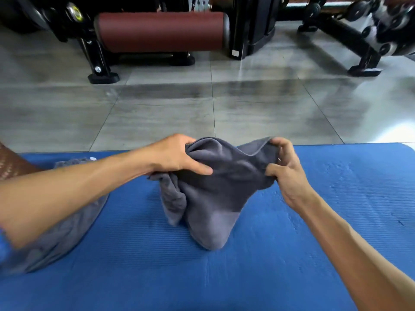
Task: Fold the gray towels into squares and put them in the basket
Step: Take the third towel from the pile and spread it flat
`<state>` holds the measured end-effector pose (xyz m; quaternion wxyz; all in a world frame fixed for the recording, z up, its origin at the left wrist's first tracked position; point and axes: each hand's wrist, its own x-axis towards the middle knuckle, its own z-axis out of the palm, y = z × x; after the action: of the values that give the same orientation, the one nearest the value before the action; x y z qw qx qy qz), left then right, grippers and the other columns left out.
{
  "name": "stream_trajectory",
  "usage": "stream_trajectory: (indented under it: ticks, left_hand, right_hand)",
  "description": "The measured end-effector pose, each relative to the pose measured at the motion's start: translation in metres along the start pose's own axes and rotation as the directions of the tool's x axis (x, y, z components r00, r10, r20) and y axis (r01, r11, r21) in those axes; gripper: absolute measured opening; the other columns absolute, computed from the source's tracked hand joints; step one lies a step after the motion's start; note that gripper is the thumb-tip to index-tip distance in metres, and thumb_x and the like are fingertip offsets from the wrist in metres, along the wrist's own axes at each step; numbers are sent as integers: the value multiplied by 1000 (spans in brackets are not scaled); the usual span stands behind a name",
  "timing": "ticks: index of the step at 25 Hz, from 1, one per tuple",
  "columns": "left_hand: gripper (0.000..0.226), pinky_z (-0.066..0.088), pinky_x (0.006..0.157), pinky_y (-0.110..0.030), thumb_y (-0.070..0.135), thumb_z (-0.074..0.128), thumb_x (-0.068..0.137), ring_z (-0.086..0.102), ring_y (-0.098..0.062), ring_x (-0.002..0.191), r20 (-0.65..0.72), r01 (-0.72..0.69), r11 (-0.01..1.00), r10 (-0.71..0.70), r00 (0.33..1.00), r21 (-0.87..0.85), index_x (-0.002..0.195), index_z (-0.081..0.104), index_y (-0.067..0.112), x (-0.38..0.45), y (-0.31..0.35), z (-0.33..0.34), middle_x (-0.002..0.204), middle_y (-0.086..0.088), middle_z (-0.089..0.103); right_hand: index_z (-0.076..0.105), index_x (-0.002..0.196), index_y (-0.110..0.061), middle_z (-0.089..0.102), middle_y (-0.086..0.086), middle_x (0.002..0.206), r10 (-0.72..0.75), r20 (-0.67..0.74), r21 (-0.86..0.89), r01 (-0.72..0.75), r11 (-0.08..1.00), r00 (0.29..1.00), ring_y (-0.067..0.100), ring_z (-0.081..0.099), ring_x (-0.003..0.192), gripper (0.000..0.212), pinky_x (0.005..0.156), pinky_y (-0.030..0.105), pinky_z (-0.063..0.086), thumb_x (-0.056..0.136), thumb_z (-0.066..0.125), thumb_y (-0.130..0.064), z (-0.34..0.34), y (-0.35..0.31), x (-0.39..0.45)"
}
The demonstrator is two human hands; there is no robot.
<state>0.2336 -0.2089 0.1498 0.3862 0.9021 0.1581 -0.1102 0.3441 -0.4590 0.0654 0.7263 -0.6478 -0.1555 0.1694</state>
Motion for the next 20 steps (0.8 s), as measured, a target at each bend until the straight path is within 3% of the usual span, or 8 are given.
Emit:
stream_trajectory:
  ticks: [2,4,6,8,10,12,15,20]
  left_hand:
    - [15,44,58,-29,29,77,73,56,-15,65,-130,53,951,-13,991,305,76,67,18,17,-2,-14,67,3,64]
    - [7,39,59,-32,19,64,79,55,-23,71,-300,142,950,-55,952,277,73,63,14,32,-9,-12,70,-4,61]
    - [6,39,59,-31,16,57,79,55,-23,72,-443,164,969,-230,866,-184,74,60,16,38,-15,0,73,-3,60]
    - [12,43,60,-29,15,56,88,56,-18,73,-424,50,744,-432,796,-666,79,59,21,35,-16,16,78,-1,61]
    - [14,46,58,-25,18,57,93,59,-15,72,-395,-11,654,-444,804,-757,81,60,23,34,-13,26,77,1,62]
    - [16,44,50,-15,25,64,91,60,-6,62,-438,-41,790,-296,849,-612,76,62,23,34,-2,29,65,8,63]
    - [9,47,58,-11,30,75,84,64,5,66,-441,-204,842,-44,896,-499,80,69,25,38,30,32,68,15,69]
    - [8,56,80,-28,20,75,84,68,-5,84,-364,-363,799,196,911,-479,90,73,24,38,59,36,91,2,76]
  right_hand:
    - [50,114,-32,62,0,90,75,54,-60,-72,996,996,16,57,76,60,59,29,48,79,55,17,-2,4,2]
    - [55,115,-27,66,4,85,221,211,-239,-169,956,952,12,57,65,51,55,23,44,78,68,4,-8,9,2]
    - [63,111,-23,63,4,74,467,368,-537,-227,812,804,9,45,54,40,48,20,31,75,70,-7,-13,19,-4]
    - [70,104,-32,61,2,69,591,418,-730,-133,671,689,10,43,57,37,54,22,32,74,71,-11,-15,37,-18]
    - [67,110,-39,63,-1,84,522,392,-695,-128,708,758,8,45,58,46,59,20,39,78,73,-7,-11,56,-31]
    - [52,127,-42,60,-8,113,349,273,-547,-153,823,896,8,53,67,63,66,19,46,80,78,-10,4,62,-37]
    - [33,144,-41,49,-25,132,151,179,-365,-76,928,972,-5,56,107,87,84,16,49,76,84,-19,32,46,-30]
    - [64,101,-11,73,-5,87,117,47,-202,-105,974,992,9,68,79,28,71,34,57,78,77,-1,49,25,-5]
